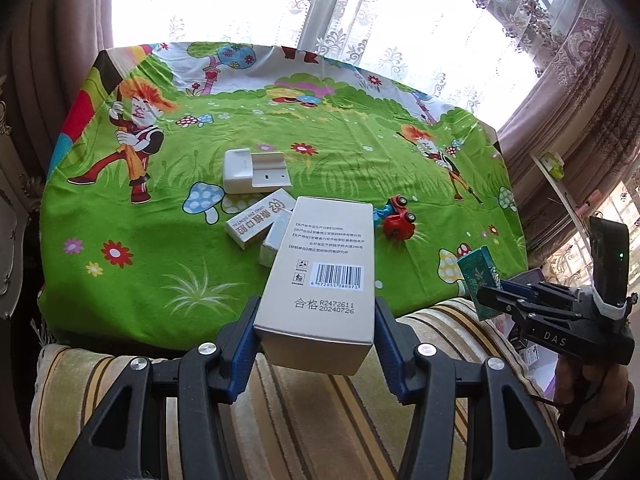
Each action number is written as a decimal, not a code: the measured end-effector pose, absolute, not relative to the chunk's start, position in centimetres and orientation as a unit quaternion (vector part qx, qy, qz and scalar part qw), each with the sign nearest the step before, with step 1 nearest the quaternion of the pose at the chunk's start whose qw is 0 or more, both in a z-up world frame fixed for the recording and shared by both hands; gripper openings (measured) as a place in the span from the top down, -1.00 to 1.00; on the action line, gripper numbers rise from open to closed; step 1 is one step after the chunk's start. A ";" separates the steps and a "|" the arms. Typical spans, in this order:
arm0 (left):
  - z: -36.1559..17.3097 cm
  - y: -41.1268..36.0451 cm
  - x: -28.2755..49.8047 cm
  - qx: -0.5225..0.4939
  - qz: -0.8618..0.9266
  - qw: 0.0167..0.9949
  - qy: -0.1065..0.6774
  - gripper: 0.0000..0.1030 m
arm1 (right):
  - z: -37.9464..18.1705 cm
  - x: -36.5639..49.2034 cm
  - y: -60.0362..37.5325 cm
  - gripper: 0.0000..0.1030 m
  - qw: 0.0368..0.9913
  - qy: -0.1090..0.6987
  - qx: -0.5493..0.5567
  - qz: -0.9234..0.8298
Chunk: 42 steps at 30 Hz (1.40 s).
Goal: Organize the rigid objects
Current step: 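Carry tissue pack and barcode box over the purple box and open both tools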
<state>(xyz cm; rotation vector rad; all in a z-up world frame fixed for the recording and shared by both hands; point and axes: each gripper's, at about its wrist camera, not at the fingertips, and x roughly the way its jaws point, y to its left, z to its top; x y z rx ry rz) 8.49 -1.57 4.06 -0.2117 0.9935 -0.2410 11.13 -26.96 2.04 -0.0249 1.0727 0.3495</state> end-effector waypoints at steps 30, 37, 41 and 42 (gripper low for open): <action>5.1 -22.8 6.0 -0.019 -0.316 0.807 0.499 -0.04 | 3.1 3.2 -47.2 0.36 0.861 0.498 0.098 -0.034; 5.1 -25.9 5.3 -0.013 -0.345 0.794 0.501 -0.05 | 3.4 2.6 -48.9 0.36 0.864 0.489 0.109 -0.054; 5.1 -26.9 5.0 -0.012 -0.363 0.784 0.503 -0.10 | 3.3 2.4 -49.8 0.07 0.863 0.484 0.125 -0.065; 5.1 -27.0 4.9 -0.008 -0.364 0.784 0.503 -0.12 | 3.4 2.4 -49.9 0.00 0.864 0.482 0.129 -0.067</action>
